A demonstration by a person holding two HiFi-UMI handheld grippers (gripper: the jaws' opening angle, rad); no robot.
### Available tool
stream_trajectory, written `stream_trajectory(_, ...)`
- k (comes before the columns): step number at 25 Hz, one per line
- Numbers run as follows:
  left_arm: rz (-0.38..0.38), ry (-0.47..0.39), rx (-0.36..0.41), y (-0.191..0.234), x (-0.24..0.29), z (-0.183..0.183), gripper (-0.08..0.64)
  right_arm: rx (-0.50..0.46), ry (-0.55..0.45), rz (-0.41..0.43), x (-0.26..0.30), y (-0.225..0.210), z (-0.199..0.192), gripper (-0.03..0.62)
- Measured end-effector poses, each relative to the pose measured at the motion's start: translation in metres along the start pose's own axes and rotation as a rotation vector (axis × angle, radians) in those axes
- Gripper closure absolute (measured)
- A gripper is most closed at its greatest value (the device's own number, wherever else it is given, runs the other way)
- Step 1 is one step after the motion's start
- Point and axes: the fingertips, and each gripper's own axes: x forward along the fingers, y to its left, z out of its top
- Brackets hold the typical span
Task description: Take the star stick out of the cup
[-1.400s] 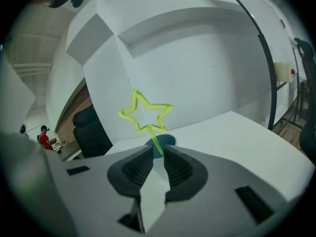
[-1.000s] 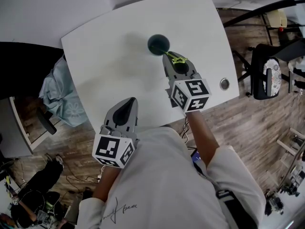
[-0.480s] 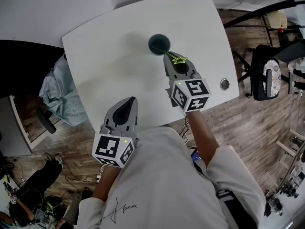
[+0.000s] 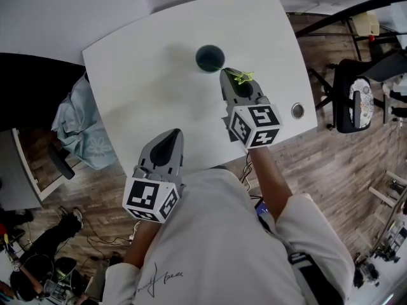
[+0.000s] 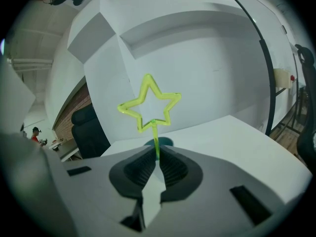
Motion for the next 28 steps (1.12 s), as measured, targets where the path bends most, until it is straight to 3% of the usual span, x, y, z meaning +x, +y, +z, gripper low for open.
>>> stream_trajectory(28, -0.032, -0.047, 0.018, -0.019, -0.013, 0.001, 0.558, -0.031, -0.079, -0.033, -0.037, 0.003, 0.028, 0.566)
